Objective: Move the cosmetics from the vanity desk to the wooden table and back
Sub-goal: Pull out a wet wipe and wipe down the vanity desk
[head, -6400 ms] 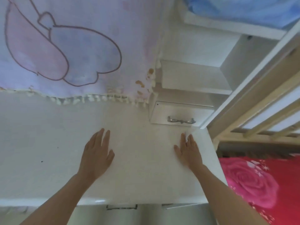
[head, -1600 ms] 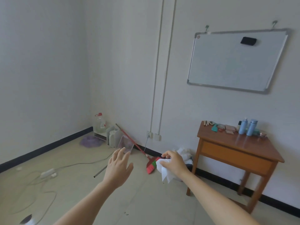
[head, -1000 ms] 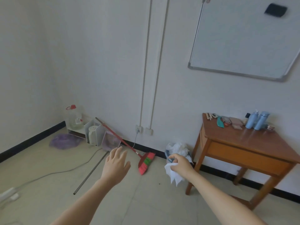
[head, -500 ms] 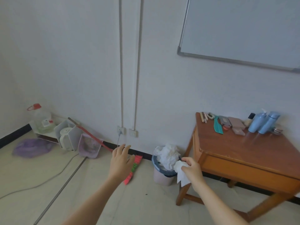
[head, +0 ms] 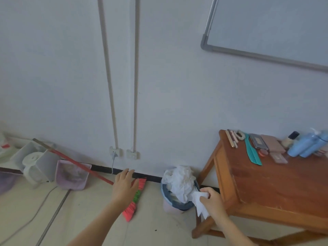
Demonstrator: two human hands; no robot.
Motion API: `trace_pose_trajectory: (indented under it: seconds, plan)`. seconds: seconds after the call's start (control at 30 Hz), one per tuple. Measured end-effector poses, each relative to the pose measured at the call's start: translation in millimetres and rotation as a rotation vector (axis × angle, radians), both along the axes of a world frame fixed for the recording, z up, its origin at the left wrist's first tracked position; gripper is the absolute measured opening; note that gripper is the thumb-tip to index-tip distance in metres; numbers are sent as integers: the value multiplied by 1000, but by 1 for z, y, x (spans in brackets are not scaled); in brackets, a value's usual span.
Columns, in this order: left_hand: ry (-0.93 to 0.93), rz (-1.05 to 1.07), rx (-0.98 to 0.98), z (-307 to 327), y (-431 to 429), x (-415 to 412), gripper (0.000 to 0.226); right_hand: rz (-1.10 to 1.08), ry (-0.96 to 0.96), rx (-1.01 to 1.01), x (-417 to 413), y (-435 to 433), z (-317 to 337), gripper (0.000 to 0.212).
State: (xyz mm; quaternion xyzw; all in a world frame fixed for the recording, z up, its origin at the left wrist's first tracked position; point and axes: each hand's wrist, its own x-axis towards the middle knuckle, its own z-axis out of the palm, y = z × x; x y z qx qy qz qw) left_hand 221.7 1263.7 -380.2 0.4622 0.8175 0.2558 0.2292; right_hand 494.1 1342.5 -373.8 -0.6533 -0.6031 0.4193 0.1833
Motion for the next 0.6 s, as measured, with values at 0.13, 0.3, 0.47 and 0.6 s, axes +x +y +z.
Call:
trace_pose_trajectory:
  seconds: [0.13,0.3,0.47,0.6]
  plan:
    - [-15,-65,-52,-14,53,-3,49,-13,-78,31,-13,34,-14,17]
    - [-60,-73,-118,-36,99,12,48,-47,-85,21,-21,92,-33,22]
    - [-49,-10,-135,-40,149,21,46,82,-116,-13,-30,183,-51,30]
    - [-62,37,-181,-45,187,28,47,176,-170,-48,-26,242,-55,42]
